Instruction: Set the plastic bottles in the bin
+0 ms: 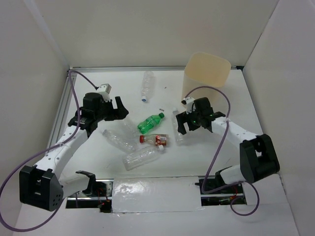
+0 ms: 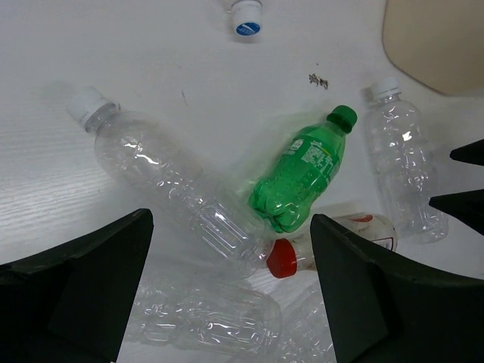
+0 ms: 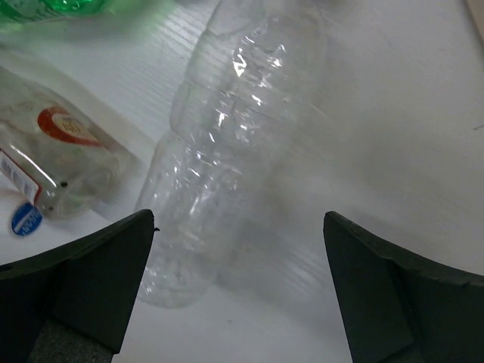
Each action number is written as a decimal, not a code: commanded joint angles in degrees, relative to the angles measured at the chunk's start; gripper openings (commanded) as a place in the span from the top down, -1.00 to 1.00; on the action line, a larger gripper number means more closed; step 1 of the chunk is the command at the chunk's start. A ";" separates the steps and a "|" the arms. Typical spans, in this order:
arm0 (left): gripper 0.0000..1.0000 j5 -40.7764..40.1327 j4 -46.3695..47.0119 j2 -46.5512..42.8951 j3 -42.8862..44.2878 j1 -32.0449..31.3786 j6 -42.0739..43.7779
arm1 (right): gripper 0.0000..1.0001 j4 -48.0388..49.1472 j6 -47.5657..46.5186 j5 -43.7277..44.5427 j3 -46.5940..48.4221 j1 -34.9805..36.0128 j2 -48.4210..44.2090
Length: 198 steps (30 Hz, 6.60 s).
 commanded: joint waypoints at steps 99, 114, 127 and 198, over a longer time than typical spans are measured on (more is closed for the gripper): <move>0.94 -9.71 33.67 67.85 90.42 -30.02 -14.48 | 0.88 -11.13 -41.47 -39.89 10.85 -30.75 -21.48; 0.27 -25.62 34.90 76.73 95.53 -33.98 -12.64 | 0.70 -12.89 -36.55 -40.51 2.23 -27.93 -29.85; -1.00 -14.73 37.70 52.96 74.04 -33.45 1.67 | -1.00 -17.55 -56.74 -47.98 -0.23 -22.32 -23.79; -0.99 -26.76 -14.84 -0.87 -11.88 -13.67 -41.38 | 0.68 -11.74 -27.67 -4.11 70.70 -1.99 19.82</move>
